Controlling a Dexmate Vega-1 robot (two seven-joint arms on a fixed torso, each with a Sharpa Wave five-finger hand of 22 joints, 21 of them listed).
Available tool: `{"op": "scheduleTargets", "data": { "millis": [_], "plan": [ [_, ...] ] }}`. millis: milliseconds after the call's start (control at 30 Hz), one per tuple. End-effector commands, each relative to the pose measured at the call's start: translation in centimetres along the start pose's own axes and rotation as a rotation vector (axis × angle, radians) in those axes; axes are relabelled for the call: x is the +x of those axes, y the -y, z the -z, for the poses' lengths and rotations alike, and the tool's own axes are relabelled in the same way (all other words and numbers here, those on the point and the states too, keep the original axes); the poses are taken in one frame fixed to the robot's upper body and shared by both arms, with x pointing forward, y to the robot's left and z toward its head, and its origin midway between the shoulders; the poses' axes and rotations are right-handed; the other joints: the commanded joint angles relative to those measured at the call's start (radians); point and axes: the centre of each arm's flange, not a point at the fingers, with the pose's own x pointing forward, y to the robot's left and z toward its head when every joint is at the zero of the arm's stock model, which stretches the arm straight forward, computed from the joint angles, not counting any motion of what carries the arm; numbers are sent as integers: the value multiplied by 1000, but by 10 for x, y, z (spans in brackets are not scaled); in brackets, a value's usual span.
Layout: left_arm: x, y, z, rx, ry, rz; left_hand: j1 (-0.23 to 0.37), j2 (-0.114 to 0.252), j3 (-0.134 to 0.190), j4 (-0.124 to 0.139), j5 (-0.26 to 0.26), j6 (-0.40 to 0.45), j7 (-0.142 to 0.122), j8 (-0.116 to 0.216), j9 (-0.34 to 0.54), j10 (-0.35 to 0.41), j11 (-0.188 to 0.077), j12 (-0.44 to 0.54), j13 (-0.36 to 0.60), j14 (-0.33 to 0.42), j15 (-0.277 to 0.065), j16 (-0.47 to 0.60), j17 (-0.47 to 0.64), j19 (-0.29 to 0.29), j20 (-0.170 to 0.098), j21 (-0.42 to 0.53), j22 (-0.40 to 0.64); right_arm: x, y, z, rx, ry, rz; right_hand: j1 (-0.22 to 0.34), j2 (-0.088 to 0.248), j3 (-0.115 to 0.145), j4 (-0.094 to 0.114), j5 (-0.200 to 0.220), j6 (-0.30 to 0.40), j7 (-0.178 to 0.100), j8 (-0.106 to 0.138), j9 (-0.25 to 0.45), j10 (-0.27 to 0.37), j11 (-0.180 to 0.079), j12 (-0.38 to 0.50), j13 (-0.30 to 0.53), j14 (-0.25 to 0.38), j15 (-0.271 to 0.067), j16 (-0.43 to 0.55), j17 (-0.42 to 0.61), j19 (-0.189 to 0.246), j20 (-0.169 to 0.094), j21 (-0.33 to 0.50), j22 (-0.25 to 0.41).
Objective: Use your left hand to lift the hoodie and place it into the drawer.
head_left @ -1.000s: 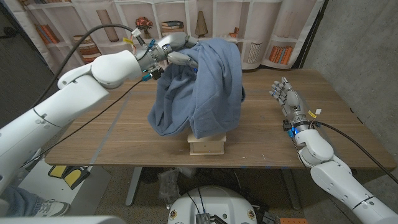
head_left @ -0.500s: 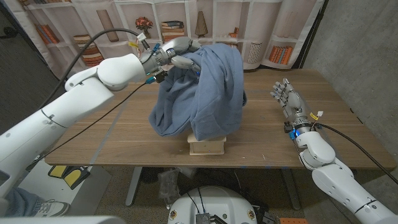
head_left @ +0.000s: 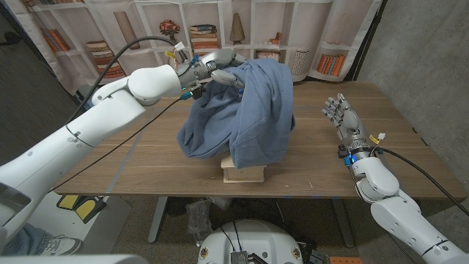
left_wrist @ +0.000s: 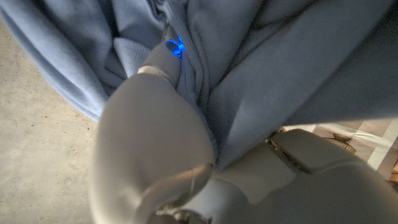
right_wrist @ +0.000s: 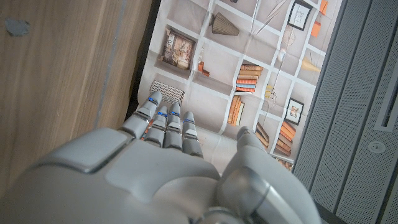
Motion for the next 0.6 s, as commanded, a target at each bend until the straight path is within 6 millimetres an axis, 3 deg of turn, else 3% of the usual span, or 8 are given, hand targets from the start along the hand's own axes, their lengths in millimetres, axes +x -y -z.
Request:
{"op": "scheduleTargets", "data": {
  "millis": [33, 600],
  "plan": [
    [9, 12, 6, -9, -10, 46, 81, 175, 92, 85, 4, 10, -5, -1, 3, 6, -6, -1, 3, 37, -90, -1, 4, -3, -40, -1, 4, -9, 10, -2, -3, 3, 11, -1, 5, 2, -4, 3, 7, 4, 2, 1, 9, 5, -2, 4, 9, 4, -2, 3, 4, 3, -2, 3],
    [15, 25, 18, -34, -21, 71, 72, 173, 99, 86, 3, 5, -10, -8, 5, 4, -7, -10, -1, 25, -86, -15, 4, -15, -31, -4, 3, -12, 16, -4, 0, 6, 17, -8, 9, 1, 0, 2, 8, 4, 2, 1, 12, 7, -1, 4, 9, 5, -1, 5, 5, 3, -4, 3]
  ]
}}
